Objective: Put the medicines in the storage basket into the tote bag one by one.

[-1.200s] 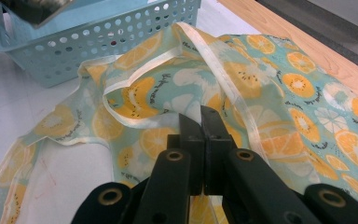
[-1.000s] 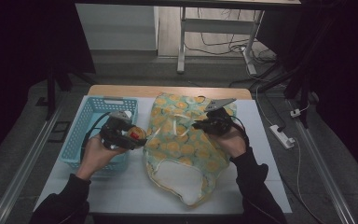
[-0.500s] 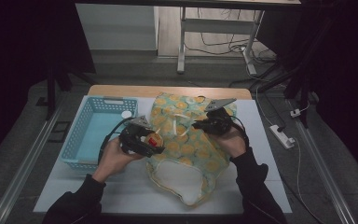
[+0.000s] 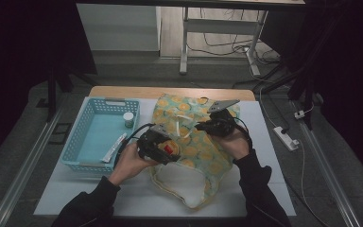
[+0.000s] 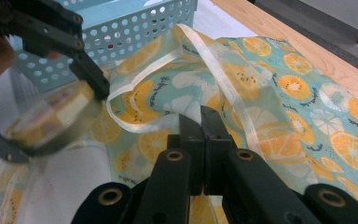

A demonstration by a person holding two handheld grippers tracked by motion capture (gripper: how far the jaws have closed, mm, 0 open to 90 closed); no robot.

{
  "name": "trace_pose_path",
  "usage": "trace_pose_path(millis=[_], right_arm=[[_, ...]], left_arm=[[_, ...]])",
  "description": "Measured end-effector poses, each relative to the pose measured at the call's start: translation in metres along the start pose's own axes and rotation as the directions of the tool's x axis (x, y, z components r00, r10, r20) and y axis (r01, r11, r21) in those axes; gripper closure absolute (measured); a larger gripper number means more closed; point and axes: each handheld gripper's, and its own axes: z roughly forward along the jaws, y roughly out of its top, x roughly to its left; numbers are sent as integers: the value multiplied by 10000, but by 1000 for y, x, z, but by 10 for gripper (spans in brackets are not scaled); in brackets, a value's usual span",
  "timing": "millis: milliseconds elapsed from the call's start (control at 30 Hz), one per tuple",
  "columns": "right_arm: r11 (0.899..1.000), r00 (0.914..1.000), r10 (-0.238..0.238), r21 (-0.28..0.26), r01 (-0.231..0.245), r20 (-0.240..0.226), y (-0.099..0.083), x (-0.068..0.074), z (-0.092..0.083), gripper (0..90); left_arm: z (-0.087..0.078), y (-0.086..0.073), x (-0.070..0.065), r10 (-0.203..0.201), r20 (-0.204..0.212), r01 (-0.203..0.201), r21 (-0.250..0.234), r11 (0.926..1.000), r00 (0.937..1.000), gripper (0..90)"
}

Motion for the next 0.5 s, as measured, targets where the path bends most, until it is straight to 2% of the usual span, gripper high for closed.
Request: trace_pose_path(millis=[233,500], right_arm=[[10000,10000,5,-24,-5,26,0,0,0,893],[10000,9999,66,-40,-66,83,-1,-2,1,893]], left_arm=[[16,10,-6,269,196,-271,103,9996,9994,203],[35,21,-3,387,242,-392,195,9990,9990,203]])
